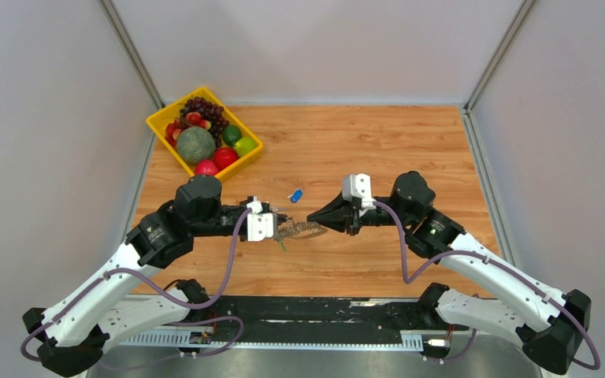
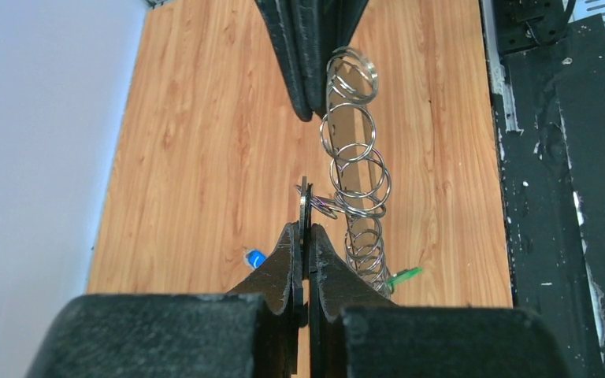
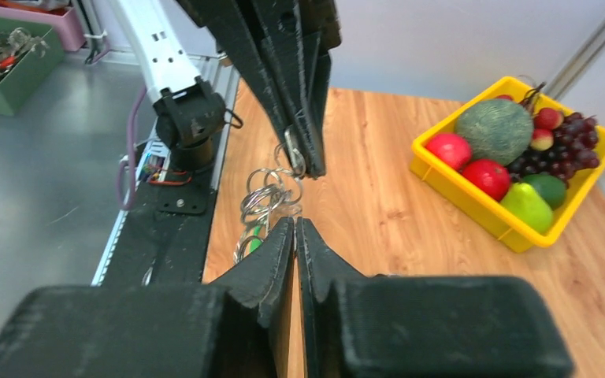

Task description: Remove the keys from the keyring

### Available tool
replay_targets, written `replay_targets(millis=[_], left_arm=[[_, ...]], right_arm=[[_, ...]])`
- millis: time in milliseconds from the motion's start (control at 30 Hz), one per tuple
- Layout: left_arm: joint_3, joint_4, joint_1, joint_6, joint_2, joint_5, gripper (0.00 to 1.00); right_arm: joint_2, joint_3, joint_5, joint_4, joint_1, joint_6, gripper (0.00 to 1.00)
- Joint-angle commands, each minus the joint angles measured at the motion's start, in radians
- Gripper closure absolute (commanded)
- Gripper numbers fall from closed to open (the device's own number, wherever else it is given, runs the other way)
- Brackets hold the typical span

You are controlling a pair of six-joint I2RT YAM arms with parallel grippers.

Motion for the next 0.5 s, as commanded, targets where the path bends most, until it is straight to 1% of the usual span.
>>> replay_targets(millis=[0,133,333,467], left_arm=[[0.032,0.027,0.001,0.024,-0.006,-0.002,1.00],[0.030,0.029,0.002,0.035,-0.004,0.004,1.00],[0.023,0.033,0.002,0.061,-0.002,-0.035,1.00],[0.018,0.036,0.002,0.091,-0.003,-0.020,1.00]], right_arm=[[-0.010,-0.012,-0.097,-0.013,0.000,0.046,0.87],[-0.010,-0.011,-0.092,-0.012,0.000,0.055,0.82],[0.025,0.015,-0.154,-0.013,0.001,0.108,0.82],[0.035,0.015,-0.109,-0.012,0.000,0.106,0.81]])
